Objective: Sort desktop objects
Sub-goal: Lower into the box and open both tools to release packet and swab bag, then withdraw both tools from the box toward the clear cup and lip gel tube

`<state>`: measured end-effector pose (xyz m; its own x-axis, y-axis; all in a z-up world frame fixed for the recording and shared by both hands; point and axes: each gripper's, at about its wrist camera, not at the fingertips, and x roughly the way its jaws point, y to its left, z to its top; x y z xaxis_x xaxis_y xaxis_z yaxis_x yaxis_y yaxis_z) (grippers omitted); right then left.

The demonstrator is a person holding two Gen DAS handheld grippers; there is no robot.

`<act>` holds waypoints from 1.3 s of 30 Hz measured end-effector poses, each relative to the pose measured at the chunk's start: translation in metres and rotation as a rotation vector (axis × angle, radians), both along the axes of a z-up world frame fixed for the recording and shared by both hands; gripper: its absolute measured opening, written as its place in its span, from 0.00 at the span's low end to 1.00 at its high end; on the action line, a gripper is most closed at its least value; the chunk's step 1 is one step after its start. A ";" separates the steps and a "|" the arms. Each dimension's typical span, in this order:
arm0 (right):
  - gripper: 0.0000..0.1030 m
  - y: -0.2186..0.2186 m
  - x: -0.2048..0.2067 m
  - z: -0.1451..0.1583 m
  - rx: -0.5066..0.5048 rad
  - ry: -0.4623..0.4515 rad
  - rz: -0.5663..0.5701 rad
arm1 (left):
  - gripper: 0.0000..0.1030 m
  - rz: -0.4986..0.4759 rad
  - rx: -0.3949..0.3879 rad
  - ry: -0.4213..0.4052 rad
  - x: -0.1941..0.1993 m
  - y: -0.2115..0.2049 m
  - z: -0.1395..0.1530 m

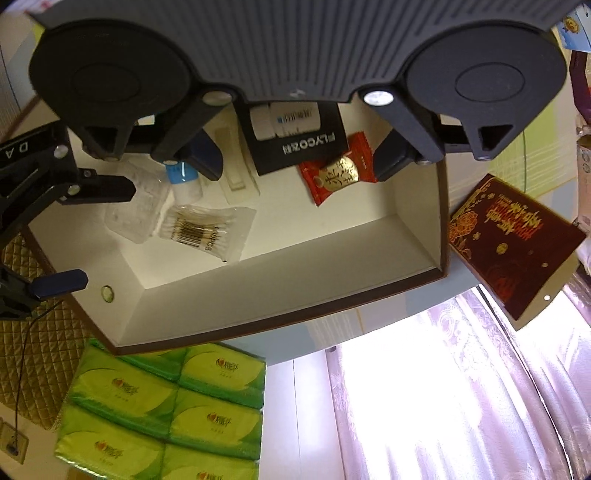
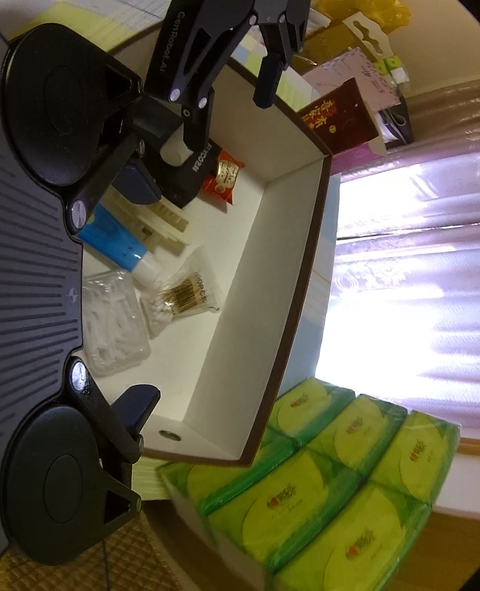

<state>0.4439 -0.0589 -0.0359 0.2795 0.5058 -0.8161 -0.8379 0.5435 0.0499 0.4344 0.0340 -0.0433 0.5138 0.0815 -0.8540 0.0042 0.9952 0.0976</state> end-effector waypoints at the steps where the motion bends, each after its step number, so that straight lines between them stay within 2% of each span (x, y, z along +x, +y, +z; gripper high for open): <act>1: 0.98 -0.003 -0.003 0.002 0.004 -0.002 -0.003 | 0.84 0.000 0.005 -0.008 -0.005 -0.001 0.003; 12: 0.98 -0.029 -0.044 0.029 0.058 -0.004 -0.045 | 0.84 0.055 0.011 -0.071 -0.064 -0.015 0.032; 18: 0.98 -0.045 -0.069 0.044 0.094 -0.024 -0.059 | 0.84 0.089 -0.022 -0.091 -0.094 -0.013 0.045; 22: 0.98 -0.056 -0.086 0.052 0.117 -0.029 -0.059 | 0.84 0.122 -0.003 -0.110 -0.113 -0.011 0.052; 31: 0.98 -0.077 -0.120 0.061 0.151 -0.054 -0.077 | 0.84 0.147 0.018 -0.148 -0.156 -0.022 0.061; 39: 0.98 -0.090 -0.149 0.058 0.159 -0.054 -0.079 | 0.85 0.150 -0.004 -0.161 -0.191 -0.037 0.063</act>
<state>0.2948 -0.1489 0.0225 0.3649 0.6019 -0.7103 -0.7964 0.5970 0.0966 0.2436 -0.0029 0.0197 0.6260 0.1646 -0.7622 -0.1597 0.9838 0.0812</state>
